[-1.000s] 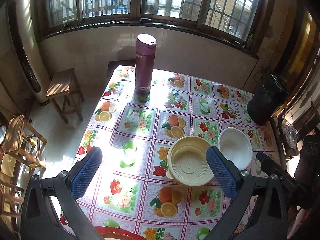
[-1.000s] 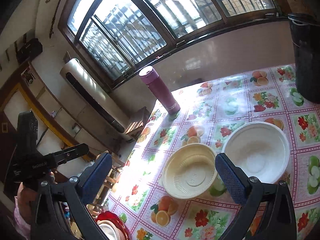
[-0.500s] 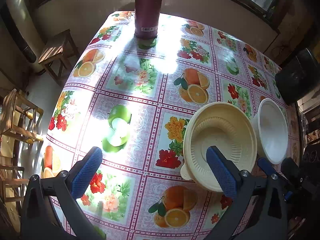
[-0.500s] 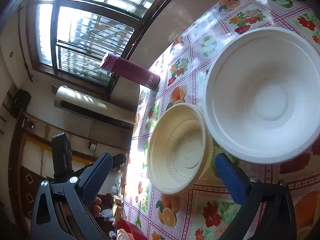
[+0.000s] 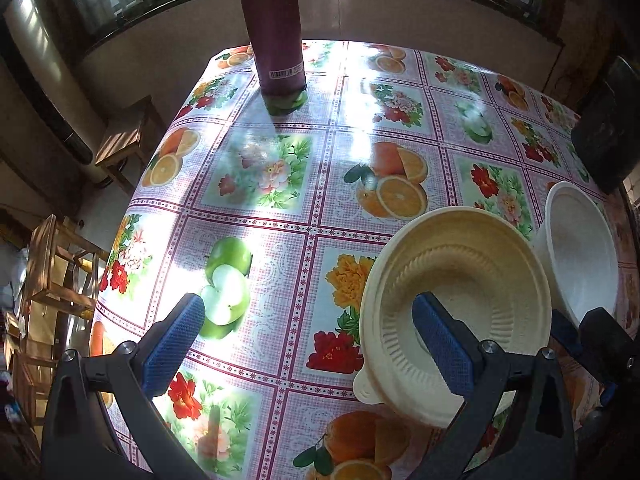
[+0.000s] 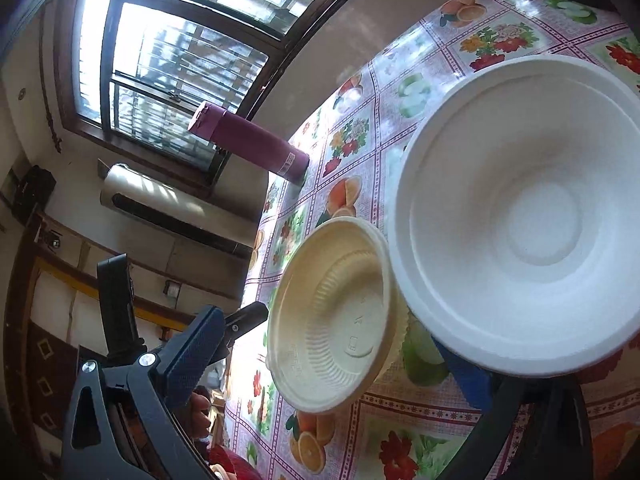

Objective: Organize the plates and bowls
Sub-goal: 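Move both tools toward the ribbed cream bowl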

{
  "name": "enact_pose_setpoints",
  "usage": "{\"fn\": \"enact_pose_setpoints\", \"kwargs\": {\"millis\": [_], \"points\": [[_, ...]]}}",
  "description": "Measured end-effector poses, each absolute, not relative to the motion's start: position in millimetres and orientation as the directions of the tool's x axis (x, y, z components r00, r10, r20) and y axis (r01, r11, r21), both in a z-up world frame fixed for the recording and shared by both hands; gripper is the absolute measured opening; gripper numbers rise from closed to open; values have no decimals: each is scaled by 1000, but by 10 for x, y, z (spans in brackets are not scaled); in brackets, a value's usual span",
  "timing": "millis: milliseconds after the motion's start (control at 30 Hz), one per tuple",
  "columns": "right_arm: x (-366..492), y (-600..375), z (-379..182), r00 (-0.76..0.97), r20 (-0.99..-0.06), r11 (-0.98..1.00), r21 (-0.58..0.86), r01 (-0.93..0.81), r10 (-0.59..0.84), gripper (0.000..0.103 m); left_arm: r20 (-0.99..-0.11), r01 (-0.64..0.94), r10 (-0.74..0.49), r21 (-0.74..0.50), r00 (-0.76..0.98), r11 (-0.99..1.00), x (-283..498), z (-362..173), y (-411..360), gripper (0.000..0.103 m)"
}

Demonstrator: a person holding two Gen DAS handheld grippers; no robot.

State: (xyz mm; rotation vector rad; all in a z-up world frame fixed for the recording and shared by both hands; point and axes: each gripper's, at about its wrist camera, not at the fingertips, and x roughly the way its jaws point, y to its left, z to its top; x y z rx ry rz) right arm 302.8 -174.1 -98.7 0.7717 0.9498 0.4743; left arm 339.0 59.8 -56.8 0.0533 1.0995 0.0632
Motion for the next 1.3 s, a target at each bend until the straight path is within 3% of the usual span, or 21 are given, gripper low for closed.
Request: {"fn": "enact_pose_setpoints", "kwargs": {"millis": [300, 700, 1167, 1300], "points": [[3055, -1745, -1109, 509, -574, 668, 744, -4, 642, 96, -842, 34, 102, 142, 530, 989, 3315, -564, 382, 103], [3062, -1701, -1163, 513, -597, 697, 717, -2, 616, 89, -842, 48, 128, 179, 524, 983, 3282, -641, 380, 103], [3082, -1662, -1190, 512, -614, 718, 696, -7, 600, 67, -844, 66, 149, 212, 515, 975, 3277, -694, 297, 103], [3084, -1651, -1204, 507, -615, 716, 698, -6, 604, 60, -833, 58, 203, 270, 514, 961, 3270, -720, 253, 103]]}}
